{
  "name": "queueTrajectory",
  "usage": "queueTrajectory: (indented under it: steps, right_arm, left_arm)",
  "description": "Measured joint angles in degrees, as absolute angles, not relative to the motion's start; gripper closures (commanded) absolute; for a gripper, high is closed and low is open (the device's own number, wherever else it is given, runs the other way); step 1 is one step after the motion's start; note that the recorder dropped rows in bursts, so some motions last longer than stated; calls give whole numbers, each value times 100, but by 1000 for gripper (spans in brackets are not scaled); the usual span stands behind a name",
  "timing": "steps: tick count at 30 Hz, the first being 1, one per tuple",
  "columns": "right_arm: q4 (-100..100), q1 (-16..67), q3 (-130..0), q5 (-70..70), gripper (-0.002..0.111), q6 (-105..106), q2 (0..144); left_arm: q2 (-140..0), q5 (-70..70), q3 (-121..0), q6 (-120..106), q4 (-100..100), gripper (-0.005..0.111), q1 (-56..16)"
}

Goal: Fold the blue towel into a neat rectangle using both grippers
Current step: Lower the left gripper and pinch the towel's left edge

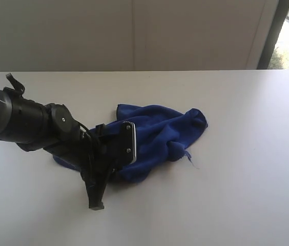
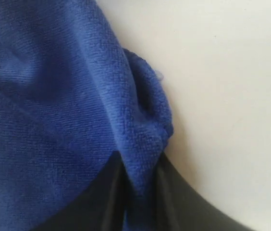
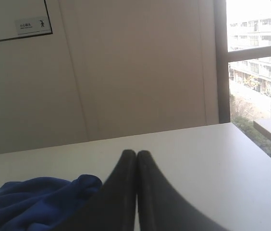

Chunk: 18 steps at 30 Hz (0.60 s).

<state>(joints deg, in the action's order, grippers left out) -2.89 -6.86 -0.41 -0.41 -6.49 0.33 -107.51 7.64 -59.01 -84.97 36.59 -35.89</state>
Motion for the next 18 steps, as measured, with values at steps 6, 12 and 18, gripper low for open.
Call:
queueTrajectory:
  steps: [6,12,18]
  right_arm:
    - [-289,-686,-41,-41,108,-649,33]
    - [-289,-686,-41,-41,108,-649,33]
    - [-289,-686,-41,-41,108,-649,33]
  left_arm:
    - [-10422,661,-5901,-8497,3648,100,-3589]
    - [-10127,618,-5901,-8497,3648,100,-3589]
    - [-9808,582,-5901,-8440,3648,97,-3589]
